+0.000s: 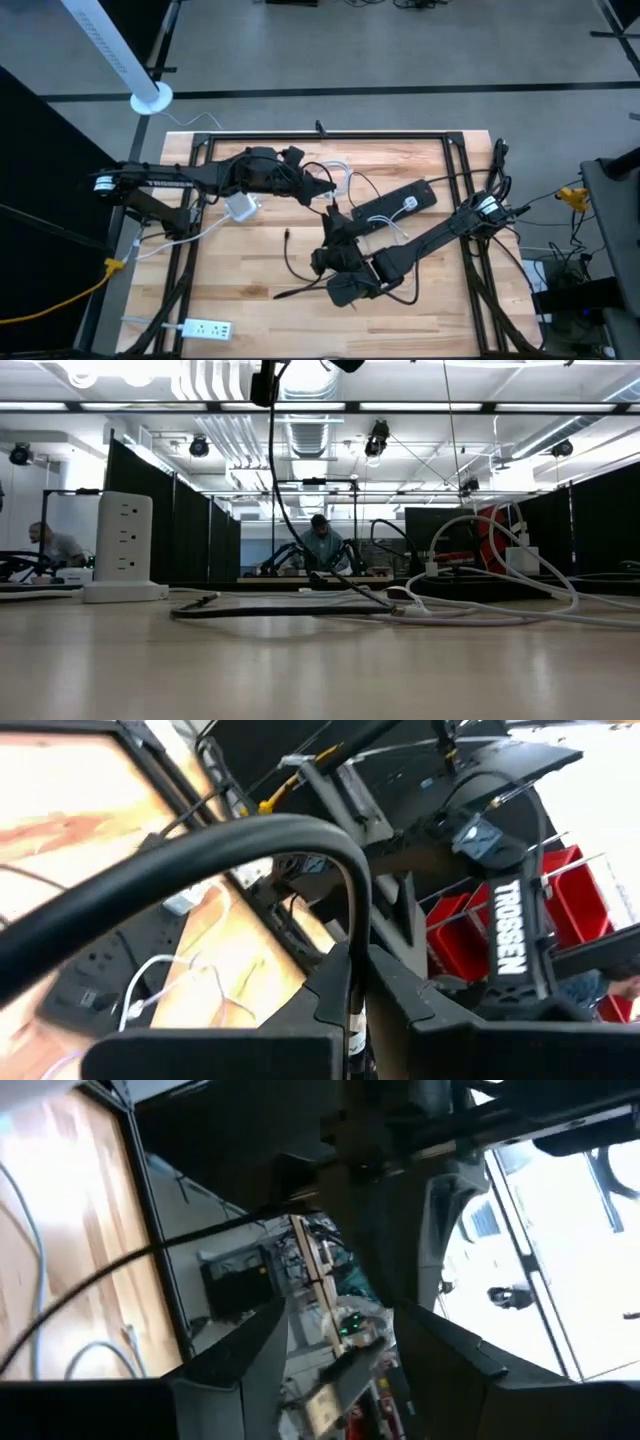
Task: Insert USB
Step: Insert the black charger cable into the bottom white outlet extension
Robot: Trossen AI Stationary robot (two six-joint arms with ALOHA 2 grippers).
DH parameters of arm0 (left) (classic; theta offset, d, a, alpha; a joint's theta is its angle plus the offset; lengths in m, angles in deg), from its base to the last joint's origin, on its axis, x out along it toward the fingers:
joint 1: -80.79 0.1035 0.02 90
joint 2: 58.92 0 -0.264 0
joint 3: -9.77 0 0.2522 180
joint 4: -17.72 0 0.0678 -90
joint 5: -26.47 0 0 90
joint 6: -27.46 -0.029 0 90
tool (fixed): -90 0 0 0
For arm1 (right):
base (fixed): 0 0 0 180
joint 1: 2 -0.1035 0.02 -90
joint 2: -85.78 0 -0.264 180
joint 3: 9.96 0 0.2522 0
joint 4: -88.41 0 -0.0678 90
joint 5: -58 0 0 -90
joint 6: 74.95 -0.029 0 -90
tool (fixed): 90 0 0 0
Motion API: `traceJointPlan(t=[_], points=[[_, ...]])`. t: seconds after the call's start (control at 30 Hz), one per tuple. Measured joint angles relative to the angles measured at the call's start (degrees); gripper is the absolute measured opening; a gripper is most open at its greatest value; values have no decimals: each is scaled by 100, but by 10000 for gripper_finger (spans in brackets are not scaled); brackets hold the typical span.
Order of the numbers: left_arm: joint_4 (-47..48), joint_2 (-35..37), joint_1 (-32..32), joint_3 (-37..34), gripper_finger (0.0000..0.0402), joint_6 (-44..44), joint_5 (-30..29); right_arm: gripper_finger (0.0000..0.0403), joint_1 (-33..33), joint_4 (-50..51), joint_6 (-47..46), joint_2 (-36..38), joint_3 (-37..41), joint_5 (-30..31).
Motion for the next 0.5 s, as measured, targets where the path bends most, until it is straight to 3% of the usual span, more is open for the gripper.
traceJointPlan(t=[0.37,0.5], points=[[-209,57,349,-34,0,354,600,143,2,8,733,18,0,-1],[-224,70,516,-32,0,458,1171,139,21,194,774,52,0,-2]])
